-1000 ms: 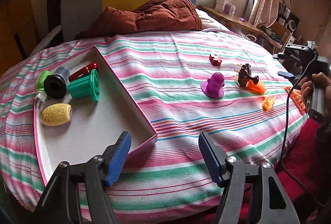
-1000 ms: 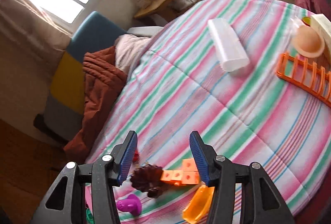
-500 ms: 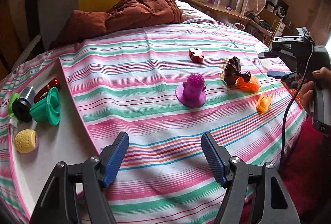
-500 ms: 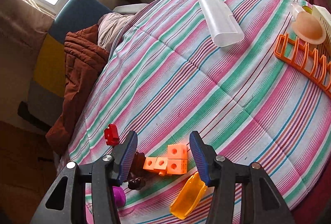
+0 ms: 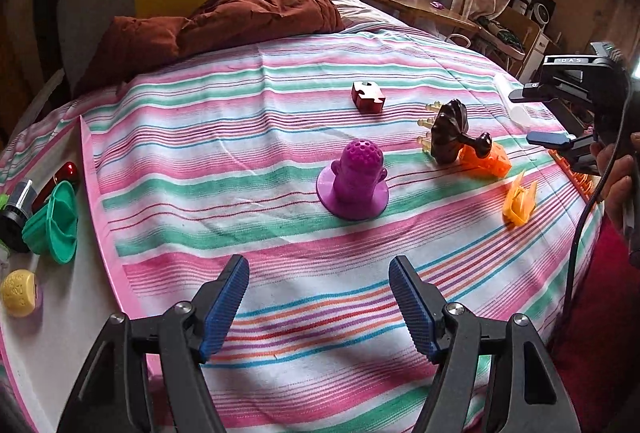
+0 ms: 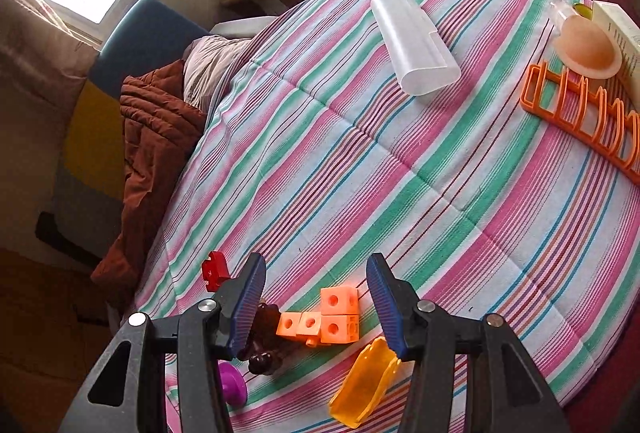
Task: Organize rigid objects
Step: 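Grasp the purple suction toy with the left gripper, then lift the purple suction toy with the left gripper while the right grasps the brown peg toy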
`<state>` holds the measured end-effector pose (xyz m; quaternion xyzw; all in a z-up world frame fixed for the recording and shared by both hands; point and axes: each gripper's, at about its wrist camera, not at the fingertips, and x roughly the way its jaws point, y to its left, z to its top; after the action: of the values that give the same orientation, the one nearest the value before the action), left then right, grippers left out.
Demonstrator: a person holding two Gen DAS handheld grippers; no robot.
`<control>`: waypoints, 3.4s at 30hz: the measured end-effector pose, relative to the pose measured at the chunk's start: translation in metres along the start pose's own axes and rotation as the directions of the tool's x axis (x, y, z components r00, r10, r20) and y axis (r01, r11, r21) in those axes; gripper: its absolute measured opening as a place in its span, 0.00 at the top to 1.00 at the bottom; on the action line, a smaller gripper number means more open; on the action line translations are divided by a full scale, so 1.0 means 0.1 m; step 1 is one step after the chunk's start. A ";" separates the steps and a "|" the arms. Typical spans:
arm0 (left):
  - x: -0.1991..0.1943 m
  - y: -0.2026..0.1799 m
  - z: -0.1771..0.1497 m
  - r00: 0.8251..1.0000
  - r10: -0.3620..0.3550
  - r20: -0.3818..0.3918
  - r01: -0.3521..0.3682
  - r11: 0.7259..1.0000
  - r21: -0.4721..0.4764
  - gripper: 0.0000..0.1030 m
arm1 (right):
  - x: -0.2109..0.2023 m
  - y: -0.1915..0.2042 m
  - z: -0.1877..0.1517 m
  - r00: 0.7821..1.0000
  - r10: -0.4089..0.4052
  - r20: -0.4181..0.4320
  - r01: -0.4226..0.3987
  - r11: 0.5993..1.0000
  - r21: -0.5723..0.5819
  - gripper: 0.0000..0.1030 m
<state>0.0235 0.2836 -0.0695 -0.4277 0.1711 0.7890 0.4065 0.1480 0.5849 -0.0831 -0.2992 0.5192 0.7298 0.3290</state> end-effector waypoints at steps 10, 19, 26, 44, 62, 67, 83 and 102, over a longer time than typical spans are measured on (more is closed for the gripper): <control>0.26 -0.16 0.37 0.999 0.012 0.038 -0.015 0.997 0.076 0.18 | 0.03 0.02 -0.02 1.000 0.011 -0.022 -0.012 1.000 -0.005 0.48; 0.65 -0.31 0.55 0.999 0.018 0.046 -0.023 0.991 0.131 0.38 | 0.04 0.09 -0.04 0.999 0.028 -0.038 -0.029 0.999 -0.027 0.48; 0.52 -0.24 0.35 0.999 -0.022 0.043 0.017 0.992 0.126 0.60 | 0.03 0.10 -0.02 0.999 0.024 -0.027 -0.025 0.999 -0.038 0.48; 0.02 -0.11 -0.40 0.993 -0.004 0.117 -0.012 0.991 0.136 0.60 | 0.23 -0.07 -0.10 0.991 -0.046 -0.126 0.045 0.999 -0.004 0.48; -0.04 -0.01 -0.43 0.994 -0.022 0.110 0.013 0.996 0.085 0.60 | -0.01 0.37 -0.30 0.989 -0.097 -0.107 0.061 0.952 -0.299 0.51; -0.05 -0.01 -0.45 0.994 -0.016 0.111 0.006 0.996 0.090 0.60 | 0.27 0.69 -0.46 0.980 -0.042 -0.193 -0.032 0.930 -0.365 0.54; -0.05 -0.01 -0.48 0.993 -0.005 0.122 -0.006 0.996 0.089 0.60 | 0.19 0.75 -0.48 0.957 0.218 -0.191 -0.271 0.905 -0.328 0.43; -0.05 0.00 -0.48 0.992 -0.009 0.129 -0.001 0.997 0.079 0.60 | 0.74 0.99 -0.62 0.973 0.065 -0.223 -0.160 0.883 -0.441 0.29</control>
<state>0.0504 0.2515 -0.0933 -0.3596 0.1745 0.8068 0.4350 0.0308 0.5144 -0.1022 -0.4097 0.3807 0.8150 0.1519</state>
